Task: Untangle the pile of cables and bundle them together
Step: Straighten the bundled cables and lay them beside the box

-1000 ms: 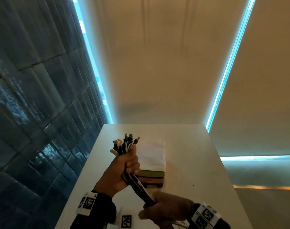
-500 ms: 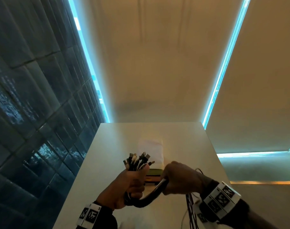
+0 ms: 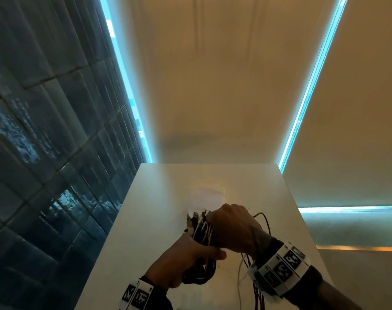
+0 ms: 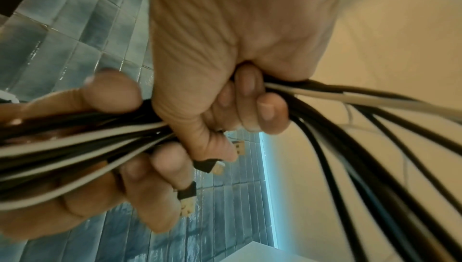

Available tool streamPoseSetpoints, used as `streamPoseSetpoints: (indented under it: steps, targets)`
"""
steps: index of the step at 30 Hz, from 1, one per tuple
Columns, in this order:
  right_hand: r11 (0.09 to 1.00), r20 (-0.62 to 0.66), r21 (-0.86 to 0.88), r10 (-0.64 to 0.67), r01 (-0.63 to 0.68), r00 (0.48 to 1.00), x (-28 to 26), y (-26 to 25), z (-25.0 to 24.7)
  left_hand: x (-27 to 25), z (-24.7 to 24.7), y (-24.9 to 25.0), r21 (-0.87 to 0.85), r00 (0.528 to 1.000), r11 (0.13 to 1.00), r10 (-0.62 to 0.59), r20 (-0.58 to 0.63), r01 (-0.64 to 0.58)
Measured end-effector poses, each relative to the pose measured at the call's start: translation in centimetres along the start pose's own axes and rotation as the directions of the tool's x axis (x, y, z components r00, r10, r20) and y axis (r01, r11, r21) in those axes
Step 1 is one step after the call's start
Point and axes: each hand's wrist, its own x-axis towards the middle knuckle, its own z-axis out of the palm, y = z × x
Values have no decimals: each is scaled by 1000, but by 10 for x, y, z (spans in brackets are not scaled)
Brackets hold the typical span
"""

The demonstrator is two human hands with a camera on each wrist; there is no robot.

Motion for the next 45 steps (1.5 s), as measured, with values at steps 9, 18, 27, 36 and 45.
streamPoseSetpoints:
  steps: [9,18,27,36,45]
  targets:
    - [938,27,346,-38,26,999,4,28,3,-8,-15,-3,-115,968,991,87,235,-61]
    - [686,206,672,190,-280,960,-24,99,60,-5,-21,-2,-349,991,936,-8,137,56]
    - [712,647,352,285,-608,708,-87,153,82,-1,-39,-1,-291,995,956,-9,99,38]
    - [864,92,470,158,-183,983,-28,73,-22,-1,-48,21,-227,987,974,45,155,-9]
    - [586,303,790,-120,-179,945,10,49,38,-17,-52,12,-131,970,990,85,227,-56]
